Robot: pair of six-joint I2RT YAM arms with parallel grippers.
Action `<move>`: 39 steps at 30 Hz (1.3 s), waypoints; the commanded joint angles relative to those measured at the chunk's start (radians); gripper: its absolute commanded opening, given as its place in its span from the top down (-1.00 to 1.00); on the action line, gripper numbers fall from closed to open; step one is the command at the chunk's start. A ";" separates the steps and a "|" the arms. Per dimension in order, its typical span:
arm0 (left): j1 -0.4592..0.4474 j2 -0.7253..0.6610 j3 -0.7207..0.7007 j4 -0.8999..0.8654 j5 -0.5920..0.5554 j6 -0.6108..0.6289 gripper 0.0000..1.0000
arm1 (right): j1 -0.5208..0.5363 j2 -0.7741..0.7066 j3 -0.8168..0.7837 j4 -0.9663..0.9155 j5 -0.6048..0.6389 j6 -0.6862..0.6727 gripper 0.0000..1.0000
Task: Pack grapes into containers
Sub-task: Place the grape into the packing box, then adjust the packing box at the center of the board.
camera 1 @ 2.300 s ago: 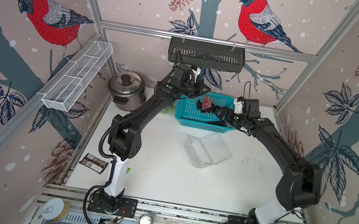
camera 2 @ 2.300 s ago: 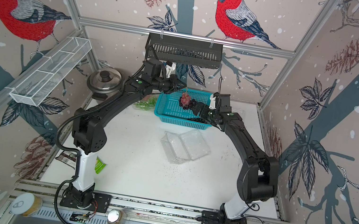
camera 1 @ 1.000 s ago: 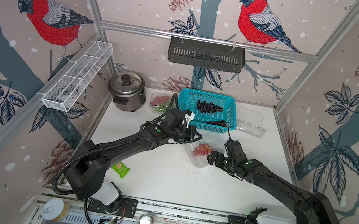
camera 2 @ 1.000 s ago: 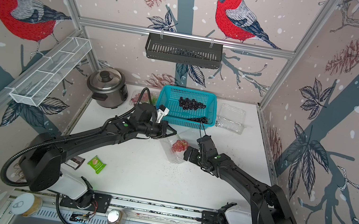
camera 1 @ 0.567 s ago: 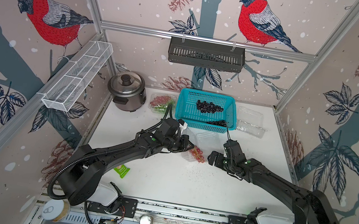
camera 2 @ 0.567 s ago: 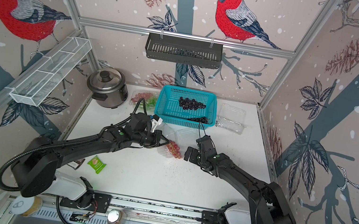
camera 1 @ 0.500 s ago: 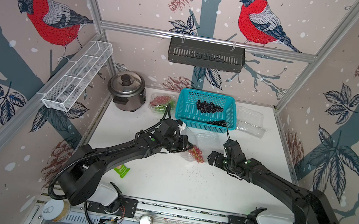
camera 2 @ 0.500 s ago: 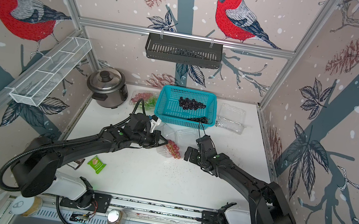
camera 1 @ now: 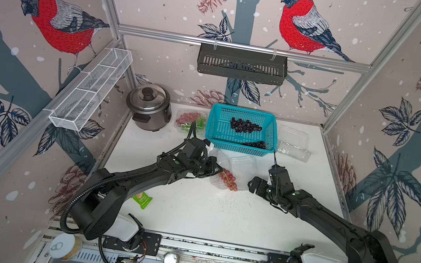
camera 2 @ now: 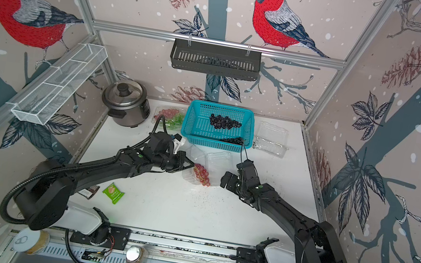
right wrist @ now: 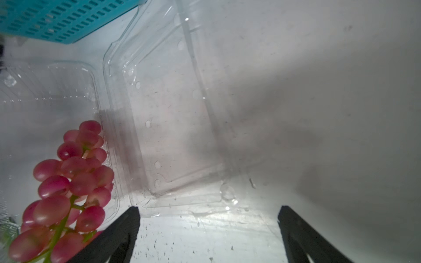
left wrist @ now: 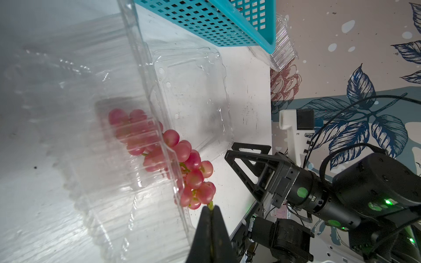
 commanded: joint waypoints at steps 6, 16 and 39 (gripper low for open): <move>0.004 0.004 -0.012 0.061 0.023 -0.021 1.00 | -0.039 -0.029 -0.059 0.156 -0.090 0.147 -0.71; 0.006 -0.018 -0.041 0.074 0.024 -0.030 1.00 | -0.034 0.074 -0.004 0.183 -0.023 0.137 -0.39; 0.009 -0.040 -0.096 0.115 0.041 -0.063 1.00 | 0.005 0.370 0.227 0.040 0.223 -0.157 0.41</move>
